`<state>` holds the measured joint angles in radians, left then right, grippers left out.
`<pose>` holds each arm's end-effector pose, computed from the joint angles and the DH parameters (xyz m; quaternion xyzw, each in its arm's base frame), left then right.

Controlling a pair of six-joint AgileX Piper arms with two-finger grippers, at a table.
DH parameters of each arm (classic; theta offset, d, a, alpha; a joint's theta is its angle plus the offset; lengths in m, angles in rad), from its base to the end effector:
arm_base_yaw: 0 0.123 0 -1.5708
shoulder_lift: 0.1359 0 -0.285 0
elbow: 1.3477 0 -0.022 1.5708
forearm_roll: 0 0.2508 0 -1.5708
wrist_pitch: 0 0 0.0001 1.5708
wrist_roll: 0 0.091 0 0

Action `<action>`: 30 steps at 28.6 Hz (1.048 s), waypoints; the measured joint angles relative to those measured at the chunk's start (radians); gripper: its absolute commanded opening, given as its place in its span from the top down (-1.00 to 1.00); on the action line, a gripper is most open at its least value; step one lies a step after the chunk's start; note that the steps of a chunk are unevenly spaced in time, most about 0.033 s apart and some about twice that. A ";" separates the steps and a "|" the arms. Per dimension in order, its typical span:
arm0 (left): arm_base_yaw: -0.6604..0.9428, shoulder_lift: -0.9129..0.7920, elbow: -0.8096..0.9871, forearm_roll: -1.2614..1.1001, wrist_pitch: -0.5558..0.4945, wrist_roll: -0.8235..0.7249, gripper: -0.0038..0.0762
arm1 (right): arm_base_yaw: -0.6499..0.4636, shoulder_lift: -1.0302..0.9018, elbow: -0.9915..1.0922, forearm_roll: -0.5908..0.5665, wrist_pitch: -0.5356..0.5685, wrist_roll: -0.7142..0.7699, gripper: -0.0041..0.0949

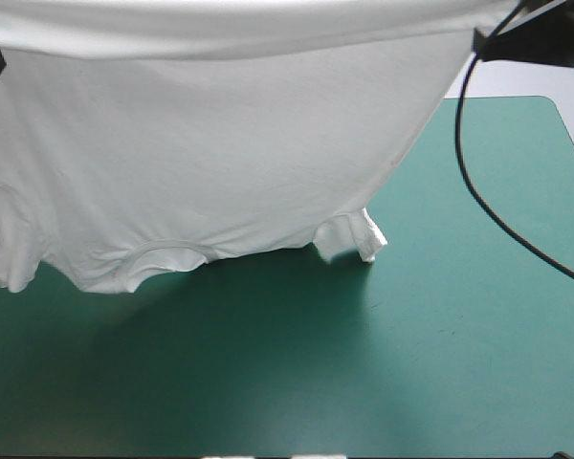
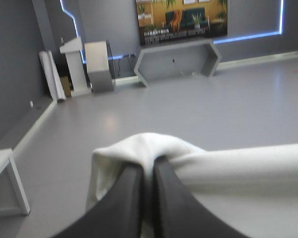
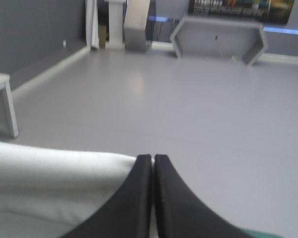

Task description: Fold the cloth

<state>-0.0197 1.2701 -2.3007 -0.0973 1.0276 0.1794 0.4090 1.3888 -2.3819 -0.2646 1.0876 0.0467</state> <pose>0.1334 -0.0102 0.6475 0.0807 0.6690 0.0123 0.7388 0.1681 0.0499 0.6398 -0.0886 0.6990 0.0349 0.7088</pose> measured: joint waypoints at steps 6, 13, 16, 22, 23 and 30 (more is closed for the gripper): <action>0.000 -0.004 -0.149 -0.012 0.026 0.015 0.93 | 0.001 -0.026 -0.204 -0.002 0.044 -0.013 0.95; -0.003 -0.038 -0.238 -0.030 0.059 0.034 0.93 | 0.006 -0.113 -0.270 0.019 0.099 -0.047 0.95; -0.003 -0.035 -0.236 -0.048 0.052 0.036 0.93 | 0.006 -0.113 -0.274 0.058 0.075 -0.073 0.95; -0.003 0.077 -0.168 -0.109 0.017 0.040 0.93 | 0.006 -0.001 -0.239 0.149 0.003 -0.110 0.95; -0.003 0.109 -0.158 -0.122 0.006 0.040 0.93 | 0.006 0.032 -0.231 0.158 -0.016 -0.112 0.95; -0.003 0.344 -0.130 -0.166 -0.086 0.041 0.93 | 0.006 0.288 -0.202 0.174 -0.268 -0.117 0.95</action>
<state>-0.0227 1.6136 -2.4308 -0.2632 0.9413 0.2205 0.4146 1.6768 -2.5836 -0.0909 0.8198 -0.0699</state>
